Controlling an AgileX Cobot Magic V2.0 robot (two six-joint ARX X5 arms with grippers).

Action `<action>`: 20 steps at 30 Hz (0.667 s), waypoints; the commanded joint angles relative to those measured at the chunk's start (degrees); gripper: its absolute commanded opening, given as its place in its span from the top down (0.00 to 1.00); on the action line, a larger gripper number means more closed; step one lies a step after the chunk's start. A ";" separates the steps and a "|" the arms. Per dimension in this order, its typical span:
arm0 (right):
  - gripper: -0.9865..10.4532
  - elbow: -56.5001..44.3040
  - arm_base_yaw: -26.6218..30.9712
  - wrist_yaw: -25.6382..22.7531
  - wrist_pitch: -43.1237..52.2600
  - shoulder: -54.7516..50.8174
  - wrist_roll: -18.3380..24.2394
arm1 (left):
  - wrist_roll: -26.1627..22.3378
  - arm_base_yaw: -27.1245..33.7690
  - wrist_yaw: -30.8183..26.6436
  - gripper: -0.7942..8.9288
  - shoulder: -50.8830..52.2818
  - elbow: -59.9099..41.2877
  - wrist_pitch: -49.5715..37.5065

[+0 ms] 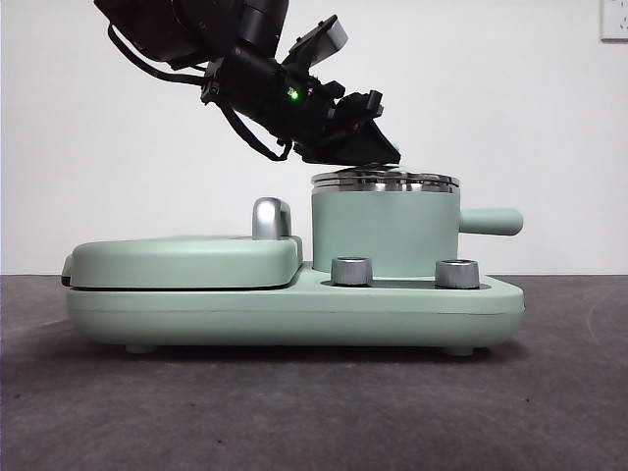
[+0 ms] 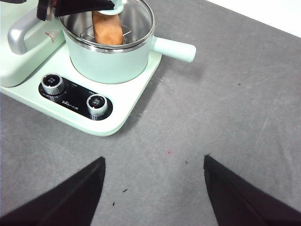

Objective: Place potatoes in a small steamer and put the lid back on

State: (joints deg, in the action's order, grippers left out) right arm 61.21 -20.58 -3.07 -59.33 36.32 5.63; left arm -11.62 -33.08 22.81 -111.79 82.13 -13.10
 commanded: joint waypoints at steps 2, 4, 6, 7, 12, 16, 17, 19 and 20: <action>0.62 0.28 -0.26 0.00 0.57 0.37 -0.70 | -0.72 -0.59 0.37 0.90 -1.75 1.29 -0.15; 0.62 0.28 -0.26 -0.02 0.57 0.37 -0.70 | -0.70 -0.59 0.39 0.90 -1.75 1.29 -0.15; 0.62 0.28 -0.26 0.00 0.57 0.37 -0.70 | -0.48 -0.35 1.42 0.90 -1.75 1.29 -0.15; 0.62 0.28 -0.26 0.00 0.55 0.37 -0.70 | -0.07 -0.17 1.92 0.90 -1.75 1.29 -0.15; 0.62 0.28 -0.26 0.00 0.37 0.37 -0.72 | 0.07 0.07 1.92 0.90 -1.77 1.29 -0.55; 0.62 0.28 -0.26 0.00 0.15 0.37 -0.72 | 0.07 0.07 1.90 0.90 -1.84 1.29 -0.59; 0.62 0.28 -0.26 0.00 0.15 0.37 -0.72 | 0.07 0.07 1.90 0.89 -1.84 1.29 -0.59; 0.62 0.28 -0.26 0.00 0.15 0.35 -0.72 | 0.07 0.07 1.88 0.85 -1.84 1.29 -0.61; 0.62 0.28 -0.26 0.00 0.13 0.37 -0.72 | 0.07 0.07 1.88 0.81 -1.84 1.29 -0.61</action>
State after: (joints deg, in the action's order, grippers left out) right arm 61.21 -20.58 -3.07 -59.55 36.32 5.58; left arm -11.53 -32.77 24.03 -111.83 82.13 -13.17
